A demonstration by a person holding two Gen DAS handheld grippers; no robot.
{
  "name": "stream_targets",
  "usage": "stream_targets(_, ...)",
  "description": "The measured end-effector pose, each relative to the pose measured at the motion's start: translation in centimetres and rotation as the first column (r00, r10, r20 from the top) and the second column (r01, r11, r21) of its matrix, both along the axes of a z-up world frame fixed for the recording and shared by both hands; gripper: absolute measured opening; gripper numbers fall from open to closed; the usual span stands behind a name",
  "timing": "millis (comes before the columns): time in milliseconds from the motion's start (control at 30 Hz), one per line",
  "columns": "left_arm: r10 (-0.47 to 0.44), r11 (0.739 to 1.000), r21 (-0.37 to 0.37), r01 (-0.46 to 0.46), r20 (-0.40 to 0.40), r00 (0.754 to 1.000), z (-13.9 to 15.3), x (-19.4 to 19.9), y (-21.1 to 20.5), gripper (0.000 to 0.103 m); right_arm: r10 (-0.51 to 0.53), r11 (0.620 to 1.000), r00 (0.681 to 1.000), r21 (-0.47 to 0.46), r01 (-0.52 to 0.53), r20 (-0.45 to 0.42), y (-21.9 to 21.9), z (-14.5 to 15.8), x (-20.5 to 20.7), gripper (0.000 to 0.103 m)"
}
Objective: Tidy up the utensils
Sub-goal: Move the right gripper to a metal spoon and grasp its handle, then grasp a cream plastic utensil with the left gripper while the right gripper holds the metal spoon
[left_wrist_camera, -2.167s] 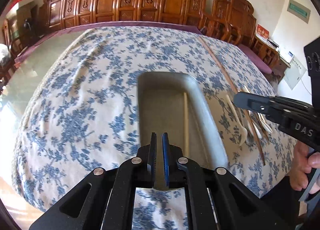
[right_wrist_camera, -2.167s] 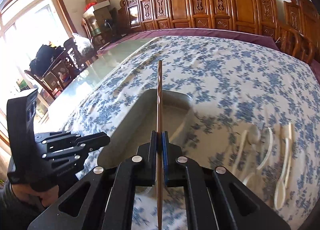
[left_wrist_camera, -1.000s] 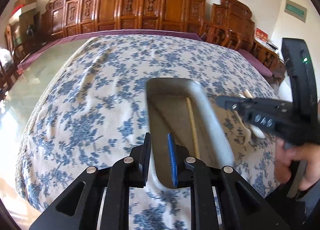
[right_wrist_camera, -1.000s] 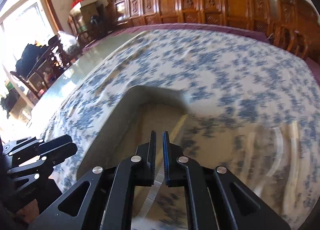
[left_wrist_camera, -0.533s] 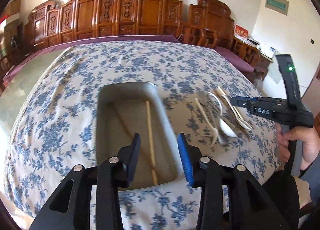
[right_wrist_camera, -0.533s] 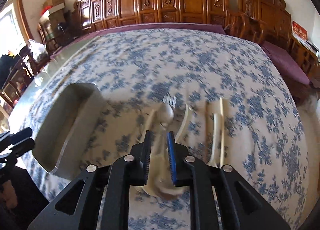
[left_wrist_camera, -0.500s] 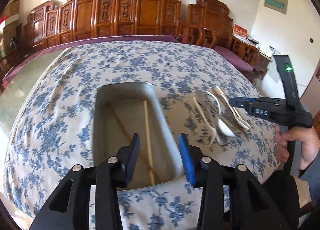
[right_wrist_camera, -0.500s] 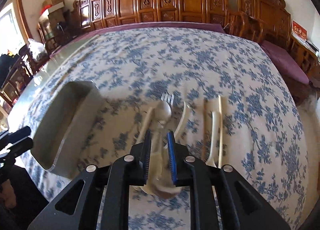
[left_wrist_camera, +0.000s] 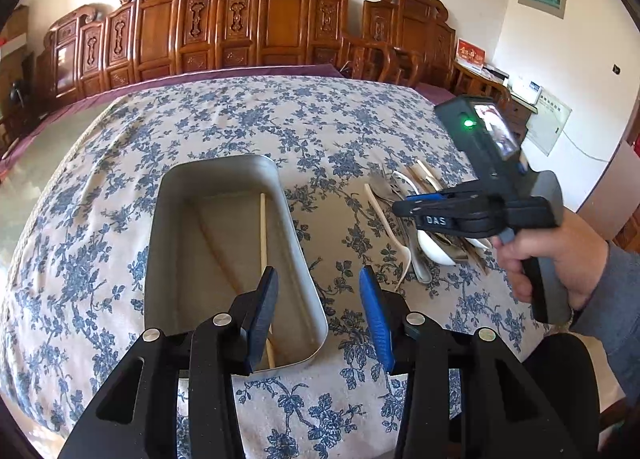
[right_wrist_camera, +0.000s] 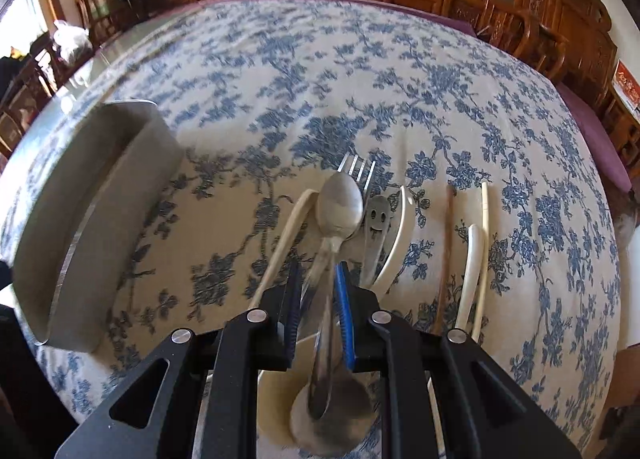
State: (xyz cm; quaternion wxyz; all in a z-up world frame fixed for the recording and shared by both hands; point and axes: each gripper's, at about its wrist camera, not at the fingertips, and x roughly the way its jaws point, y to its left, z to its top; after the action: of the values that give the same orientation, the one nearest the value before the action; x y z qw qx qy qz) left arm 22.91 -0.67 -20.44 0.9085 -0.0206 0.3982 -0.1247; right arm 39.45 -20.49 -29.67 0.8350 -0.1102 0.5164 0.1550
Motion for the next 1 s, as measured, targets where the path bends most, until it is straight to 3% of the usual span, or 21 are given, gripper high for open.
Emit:
stream_targets(300, -0.018, 1.0, 0.009, 0.018, 0.0, 1.0, -0.2, -0.2, -0.6, 0.04, -0.04, 0.997, 0.999, 0.059, 0.042, -0.035, -1.2, 0.2, 0.8, 0.018)
stream_targets(600, -0.024, 1.0, 0.019, 0.024, -0.001, 1.0, -0.3, -0.1, -1.1, 0.04, -0.001, 0.999, 0.999, -0.04, 0.0, -0.043, -0.7, -0.4, 0.8, 0.014)
stream_targets(700, -0.026, 0.999, 0.03, 0.026, -0.003, 1.0, -0.3, -0.1, -1.4, 0.04, 0.024, 0.997, 0.999, -0.068, -0.027, -0.04, 0.1, -0.8, 0.8, 0.006)
stream_targets(1000, -0.035, 0.998, 0.047, 0.035, -0.008, 0.999, 0.1, -0.2, -3.1, 0.04, 0.024, 0.998, 0.998, 0.057, -0.028, 0.057, -1.4, 2.6, -1.0, 0.005)
